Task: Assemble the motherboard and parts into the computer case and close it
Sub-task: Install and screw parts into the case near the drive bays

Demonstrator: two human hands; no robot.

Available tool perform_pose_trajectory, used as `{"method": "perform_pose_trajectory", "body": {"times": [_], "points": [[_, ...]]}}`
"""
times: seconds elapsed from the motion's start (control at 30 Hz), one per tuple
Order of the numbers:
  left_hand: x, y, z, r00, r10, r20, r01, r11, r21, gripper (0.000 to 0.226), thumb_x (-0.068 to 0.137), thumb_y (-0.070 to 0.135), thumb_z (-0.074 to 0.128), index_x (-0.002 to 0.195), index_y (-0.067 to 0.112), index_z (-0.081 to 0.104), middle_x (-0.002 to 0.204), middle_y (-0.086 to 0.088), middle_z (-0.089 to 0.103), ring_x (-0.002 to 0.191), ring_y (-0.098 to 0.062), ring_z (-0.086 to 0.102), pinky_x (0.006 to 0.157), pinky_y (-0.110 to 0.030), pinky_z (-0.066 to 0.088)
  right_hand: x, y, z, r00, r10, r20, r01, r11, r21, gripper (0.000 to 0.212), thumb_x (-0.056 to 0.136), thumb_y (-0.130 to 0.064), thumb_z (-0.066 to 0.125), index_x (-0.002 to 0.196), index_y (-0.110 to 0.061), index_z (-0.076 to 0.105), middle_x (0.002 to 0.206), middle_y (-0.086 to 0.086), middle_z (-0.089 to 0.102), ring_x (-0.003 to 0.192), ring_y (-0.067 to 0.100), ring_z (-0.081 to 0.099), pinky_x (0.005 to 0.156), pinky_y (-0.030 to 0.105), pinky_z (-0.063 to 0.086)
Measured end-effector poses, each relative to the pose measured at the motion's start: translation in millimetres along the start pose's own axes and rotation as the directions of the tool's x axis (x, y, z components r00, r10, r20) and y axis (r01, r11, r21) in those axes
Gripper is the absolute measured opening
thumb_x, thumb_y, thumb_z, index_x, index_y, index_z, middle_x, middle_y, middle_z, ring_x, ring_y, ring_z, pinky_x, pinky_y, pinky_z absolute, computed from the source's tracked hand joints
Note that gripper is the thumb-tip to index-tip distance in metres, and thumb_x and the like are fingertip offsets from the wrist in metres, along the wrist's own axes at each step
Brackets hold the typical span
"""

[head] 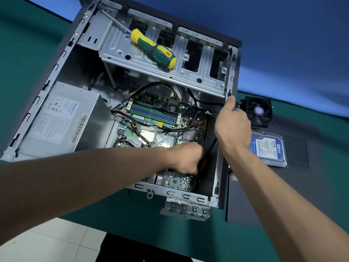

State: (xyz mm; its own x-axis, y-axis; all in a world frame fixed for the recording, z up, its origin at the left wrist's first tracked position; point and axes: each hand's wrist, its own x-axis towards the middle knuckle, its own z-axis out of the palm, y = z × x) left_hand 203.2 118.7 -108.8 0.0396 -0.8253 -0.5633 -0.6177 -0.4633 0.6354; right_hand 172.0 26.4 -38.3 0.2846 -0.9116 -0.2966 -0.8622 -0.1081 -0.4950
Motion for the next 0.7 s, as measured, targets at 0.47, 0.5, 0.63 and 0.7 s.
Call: {"method": "perform_pose_trajectory", "body": {"times": [0.47, 0.5, 0.63, 0.7], "points": [[-1.3, 2.8, 1.4, 1.0, -0.031, -0.006, 0.031, 1.0, 0.001, 0.033, 0.08, -0.008, 0.059, 0.051, 0.003, 0.046, 0.045, -0.002, 0.041, 0.035, -0.008, 0.043, 0.028, -0.013, 0.033, -0.6, -0.4, -0.7, 1.0, 0.004, -0.001, -0.004, 1.0, 0.004, 0.062, 0.099, -0.052, 0.017, 0.116, -0.008, 0.058, 0.113, 0.013, 0.063, 0.085, 0.024, 0.043, 0.076, 0.034, 0.032], [-1.4, 3.2, 1.7, 1.0, -0.031, -0.001, 0.031, 1.0, 0.003, 0.032, 0.08, -0.007, 0.059, 0.052, 0.003, 0.047, 0.046, -0.002, 0.041, 0.035, -0.009, 0.043, 0.028, -0.013, 0.033, -0.3, -0.3, -0.7, 1.0, 0.005, 0.001, -0.005, 1.0, 0.005, 0.062, 0.099, -0.052, 0.017, 0.116, -0.008, 0.058, 0.113, 0.013, 0.062, 0.085, 0.024, 0.043, 0.076, 0.034, 0.032], [-0.7, 4.1, 2.1, 1.0, -0.016, 0.008, 0.016, 1.0, 0.021, 0.031, 0.078, -0.006, 0.06, 0.051, 0.005, 0.048, 0.043, -0.001, 0.042, 0.037, -0.011, 0.044, 0.03, -0.015, 0.032, -0.3, -0.3, -0.9, 1.0, 0.003, 0.005, -0.003, 1.0, 0.003, 0.062, 0.1, -0.051, 0.017, 0.116, -0.008, 0.058, 0.114, 0.013, 0.062, 0.085, 0.024, 0.043, 0.075, 0.034, 0.031], [-1.1, 5.1, 1.8, 1.0, -0.007, 0.022, 0.007, 1.0, 0.028, 0.029, 0.079, -0.006, 0.059, 0.054, 0.004, 0.05, 0.042, -0.001, 0.043, 0.037, -0.011, 0.046, 0.029, -0.015, 0.032, -0.5, -0.7, -1.0, 1.0, -0.001, 0.006, 0.001, 1.0, 0.002, 0.061, 0.1, -0.051, 0.017, 0.115, -0.008, 0.058, 0.114, 0.013, 0.062, 0.086, 0.025, 0.044, 0.075, 0.033, 0.03]]}}
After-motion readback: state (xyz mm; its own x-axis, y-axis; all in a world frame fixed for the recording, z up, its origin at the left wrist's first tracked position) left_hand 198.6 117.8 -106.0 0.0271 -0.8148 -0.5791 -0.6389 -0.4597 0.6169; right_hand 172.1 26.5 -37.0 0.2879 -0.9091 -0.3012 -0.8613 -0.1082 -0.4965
